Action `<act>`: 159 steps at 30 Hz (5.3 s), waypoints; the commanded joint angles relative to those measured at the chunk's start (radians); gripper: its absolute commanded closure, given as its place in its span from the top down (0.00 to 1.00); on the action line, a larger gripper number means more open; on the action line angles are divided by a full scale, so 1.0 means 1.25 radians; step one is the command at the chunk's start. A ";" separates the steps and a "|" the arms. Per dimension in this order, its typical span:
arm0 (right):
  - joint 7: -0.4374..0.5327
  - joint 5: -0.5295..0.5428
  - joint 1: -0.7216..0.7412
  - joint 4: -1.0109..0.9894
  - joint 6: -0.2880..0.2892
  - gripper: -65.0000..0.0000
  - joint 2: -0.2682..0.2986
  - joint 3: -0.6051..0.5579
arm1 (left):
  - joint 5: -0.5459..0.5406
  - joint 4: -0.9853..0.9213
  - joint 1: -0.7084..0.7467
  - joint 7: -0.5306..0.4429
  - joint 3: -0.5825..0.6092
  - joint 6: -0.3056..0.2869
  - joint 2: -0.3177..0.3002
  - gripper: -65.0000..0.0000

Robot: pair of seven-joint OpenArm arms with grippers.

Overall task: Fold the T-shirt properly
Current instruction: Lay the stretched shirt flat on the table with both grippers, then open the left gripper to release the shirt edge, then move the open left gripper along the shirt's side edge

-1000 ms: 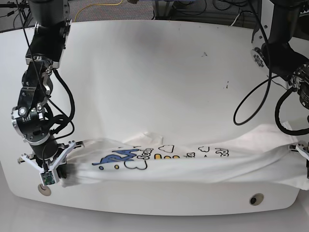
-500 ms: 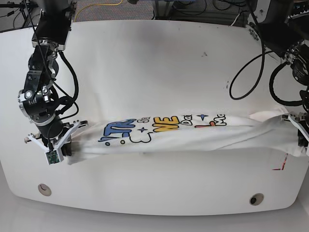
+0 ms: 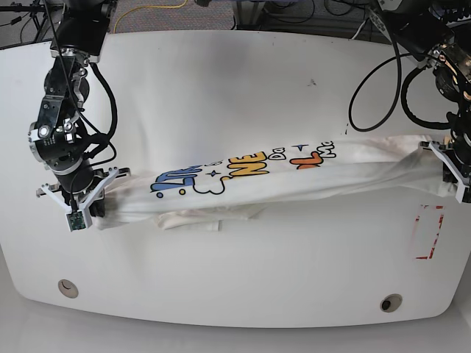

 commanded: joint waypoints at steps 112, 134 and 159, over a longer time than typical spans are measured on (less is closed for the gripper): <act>0.087 -0.003 -0.180 -0.127 -0.007 0.81 -0.148 0.048 | -0.003 -0.026 0.200 -0.088 -0.040 0.000 -0.026 0.57; 0.093 -0.019 -0.052 -0.346 0.110 0.90 -0.213 0.225 | -0.002 -0.036 0.202 -0.079 -0.041 0.000 -0.028 0.56; 0.132 -0.022 -0.009 -0.498 0.291 0.19 -0.157 0.186 | 0.002 -0.072 0.191 -0.091 -0.041 0.000 -0.030 0.56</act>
